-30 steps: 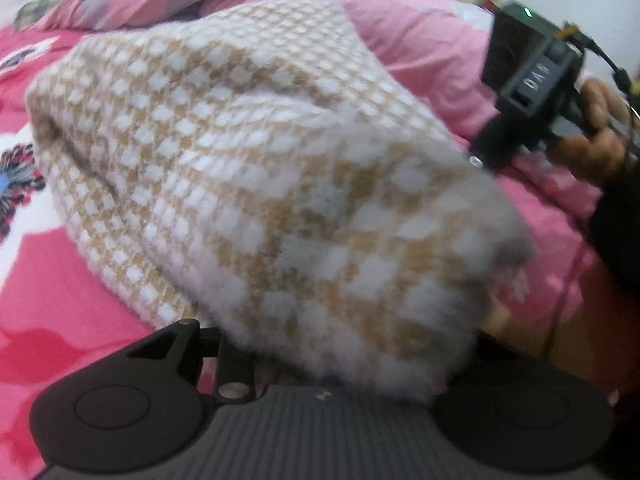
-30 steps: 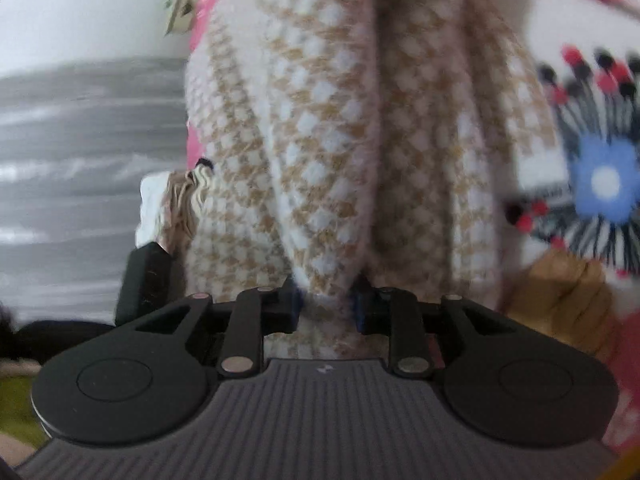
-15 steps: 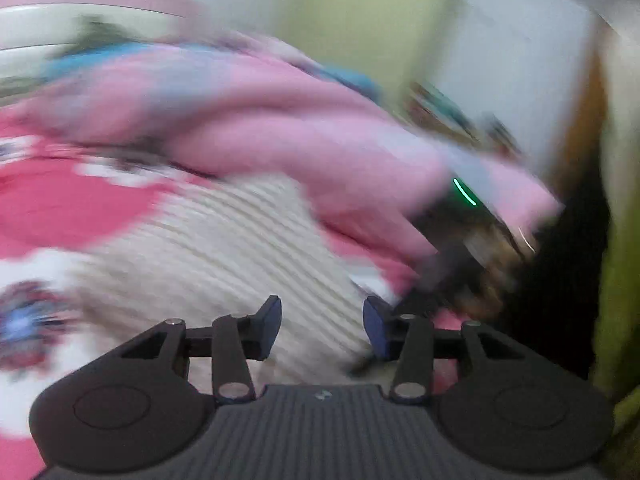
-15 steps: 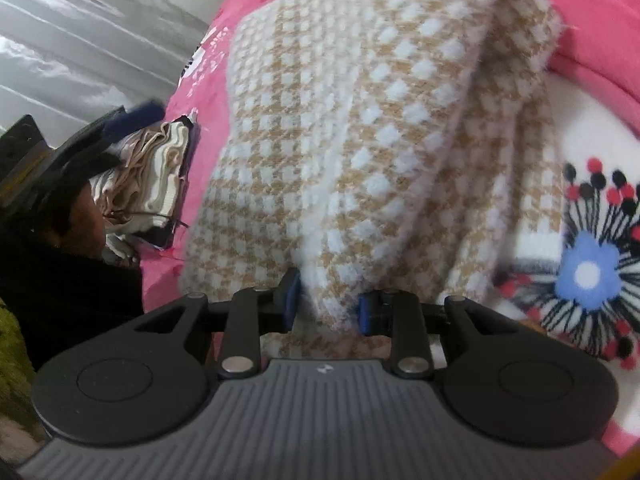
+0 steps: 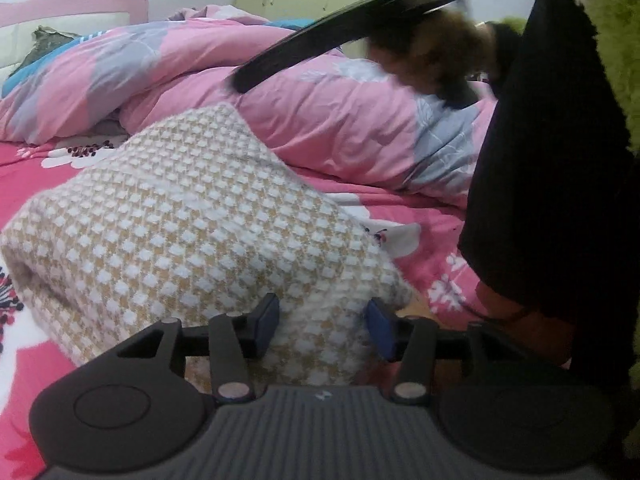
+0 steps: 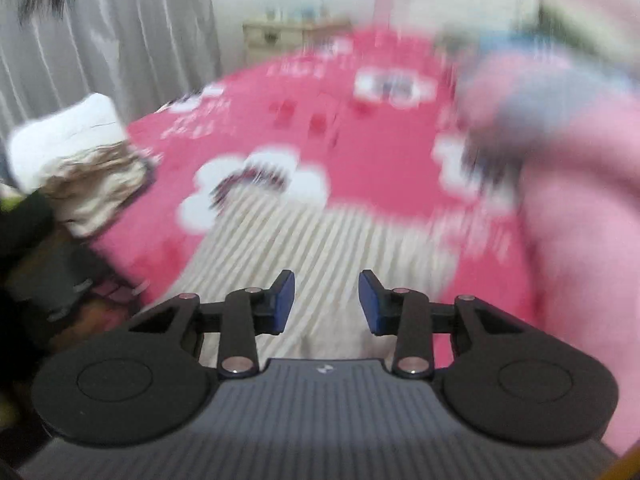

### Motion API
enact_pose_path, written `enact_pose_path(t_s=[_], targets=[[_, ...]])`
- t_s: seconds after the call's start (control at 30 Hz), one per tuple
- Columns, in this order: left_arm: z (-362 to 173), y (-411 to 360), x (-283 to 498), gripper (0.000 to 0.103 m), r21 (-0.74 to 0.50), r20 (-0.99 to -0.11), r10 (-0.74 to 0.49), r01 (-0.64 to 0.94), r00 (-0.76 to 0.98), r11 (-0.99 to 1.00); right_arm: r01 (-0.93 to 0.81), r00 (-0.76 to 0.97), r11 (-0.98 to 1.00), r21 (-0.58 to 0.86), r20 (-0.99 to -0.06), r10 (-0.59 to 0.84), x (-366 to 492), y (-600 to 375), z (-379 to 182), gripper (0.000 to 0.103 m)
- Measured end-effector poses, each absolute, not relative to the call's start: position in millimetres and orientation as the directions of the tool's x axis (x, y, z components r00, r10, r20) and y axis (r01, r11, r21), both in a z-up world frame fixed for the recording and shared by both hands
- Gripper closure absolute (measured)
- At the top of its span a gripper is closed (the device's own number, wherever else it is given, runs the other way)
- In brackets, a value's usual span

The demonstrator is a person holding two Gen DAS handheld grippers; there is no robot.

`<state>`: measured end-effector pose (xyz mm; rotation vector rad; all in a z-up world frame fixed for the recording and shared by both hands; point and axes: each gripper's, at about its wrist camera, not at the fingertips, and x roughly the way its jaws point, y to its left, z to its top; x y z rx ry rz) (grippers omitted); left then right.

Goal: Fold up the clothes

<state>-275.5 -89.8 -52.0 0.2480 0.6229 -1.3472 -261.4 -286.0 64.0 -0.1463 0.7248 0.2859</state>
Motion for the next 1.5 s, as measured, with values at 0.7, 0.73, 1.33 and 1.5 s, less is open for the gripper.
enact_pose_path(t_s=[0.7,0.73,1.33,1.5], targets=[[-60,-87,-306,0.043,-0.036,-0.521,-0.828,0.963,0.209,0.266,-0.516,0.502,0.856,0.015,-0.805,0.316,-141,-206,-70,0.092],[-59,-87,-308,0.043,-0.035,-0.521,-0.828,0.963,0.209,0.265,-0.525,0.510,0.851,-0.002,-0.802,0.312,-143,-206,-67,0.092],[-56,-91,-313,0.042,-0.042,-0.530,-0.822,0.962,0.207,0.270,-0.633,0.432,0.772,-0.066,-0.857,0.281,-140,-143,-10,0.086],[-56,-96,-318,0.035,-0.010,-0.531,-0.819,0.965,0.217,0.262,-0.487,0.432,0.868,-0.091,-0.890,0.149,-120,-132,-32,0.077]])
